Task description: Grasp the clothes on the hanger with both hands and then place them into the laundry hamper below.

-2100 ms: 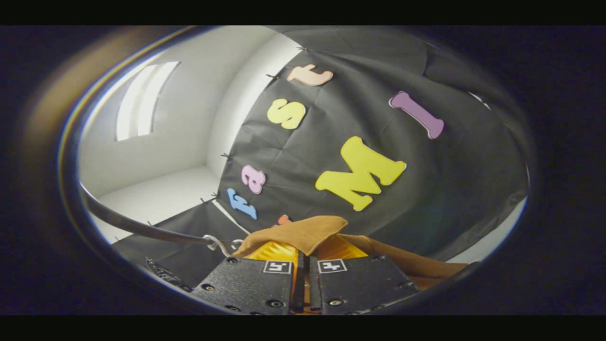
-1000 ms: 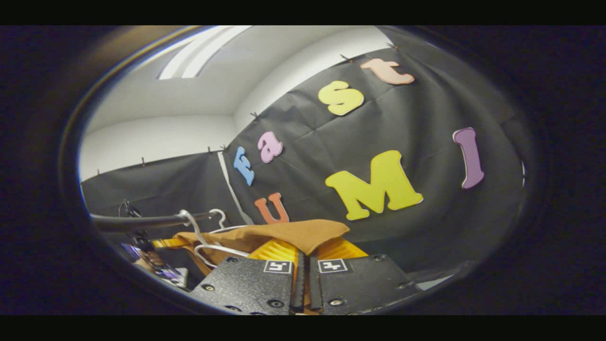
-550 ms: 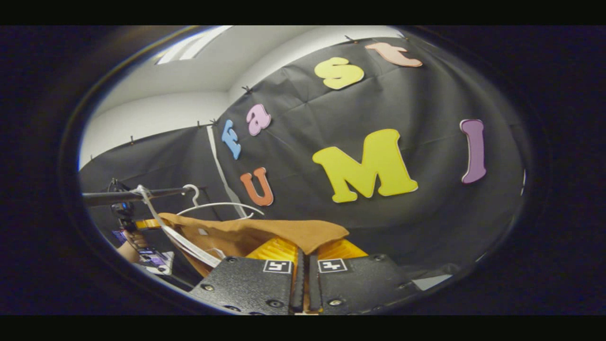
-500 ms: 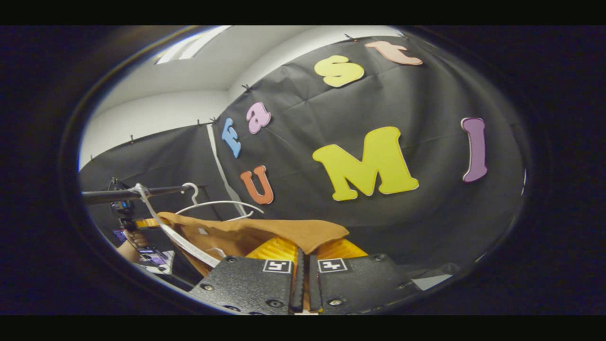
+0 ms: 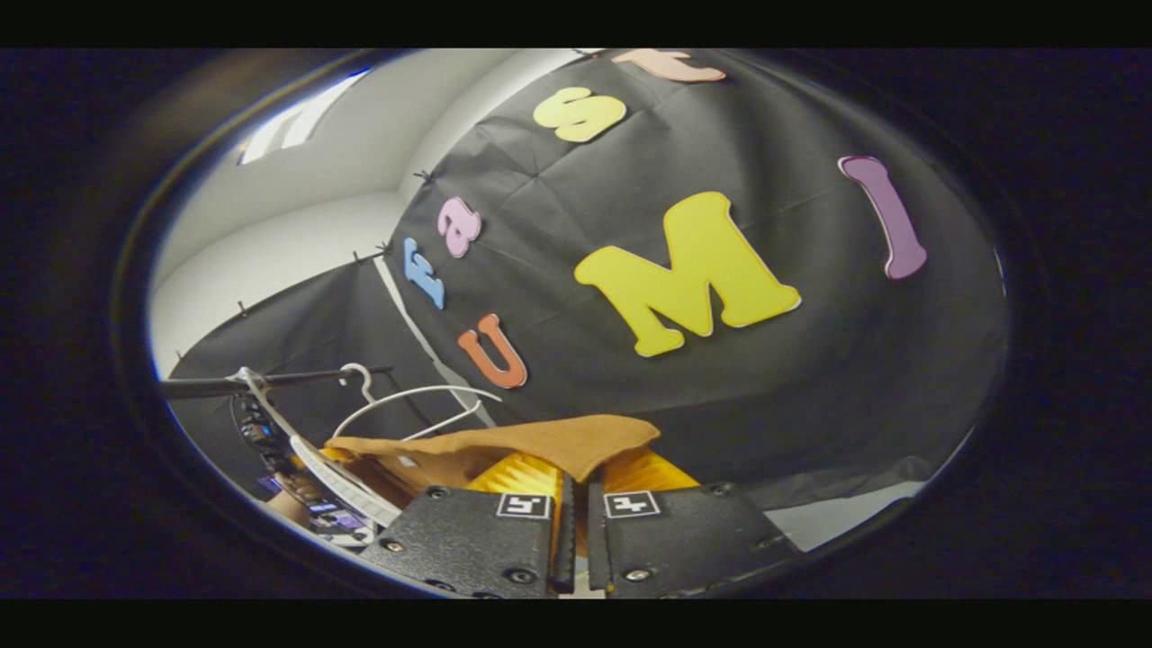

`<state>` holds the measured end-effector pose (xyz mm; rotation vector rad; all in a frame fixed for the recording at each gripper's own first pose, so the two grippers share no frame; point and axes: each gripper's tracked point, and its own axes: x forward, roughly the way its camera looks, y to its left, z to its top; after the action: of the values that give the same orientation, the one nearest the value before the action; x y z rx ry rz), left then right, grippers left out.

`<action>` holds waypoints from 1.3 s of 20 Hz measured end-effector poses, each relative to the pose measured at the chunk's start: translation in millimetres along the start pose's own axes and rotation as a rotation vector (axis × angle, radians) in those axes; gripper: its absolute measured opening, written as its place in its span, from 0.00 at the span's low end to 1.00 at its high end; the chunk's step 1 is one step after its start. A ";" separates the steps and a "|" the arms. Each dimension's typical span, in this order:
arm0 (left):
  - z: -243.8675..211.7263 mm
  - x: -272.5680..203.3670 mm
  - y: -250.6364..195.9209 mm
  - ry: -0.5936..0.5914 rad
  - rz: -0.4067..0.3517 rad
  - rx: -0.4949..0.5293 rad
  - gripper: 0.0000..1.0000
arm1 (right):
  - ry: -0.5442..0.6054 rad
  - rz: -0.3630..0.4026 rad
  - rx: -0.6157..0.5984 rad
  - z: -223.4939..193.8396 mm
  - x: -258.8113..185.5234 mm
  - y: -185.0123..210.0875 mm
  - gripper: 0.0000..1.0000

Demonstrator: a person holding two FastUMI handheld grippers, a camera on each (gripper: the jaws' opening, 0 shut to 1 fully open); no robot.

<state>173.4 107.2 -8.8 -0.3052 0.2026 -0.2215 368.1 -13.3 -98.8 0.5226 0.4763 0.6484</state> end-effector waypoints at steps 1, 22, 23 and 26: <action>-3.1 -0.3 1.3 0.010 -0.006 -0.003 0.05 | 0.015 0.001 0.022 -5.2 2.5 -3.2 0.08; -90.6 -76.3 6.5 0.076 0.082 -0.073 0.05 | 0.036 -0.051 0.099 -118.4 -68.8 26.4 0.07; -96.6 -83.9 3.5 0.086 0.095 -0.071 0.00 | 0.039 -0.058 0.080 -122.8 -74.4 32.1 0.07; -104.6 -100.2 -18.3 0.077 0.082 -0.067 0.00 | 0.042 -0.059 0.027 -135.7 -87.7 55.2 0.07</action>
<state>50.2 86.1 -84.3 -0.3540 0.2988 -0.1453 206.1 6.7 -148.6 0.5191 0.5390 0.5977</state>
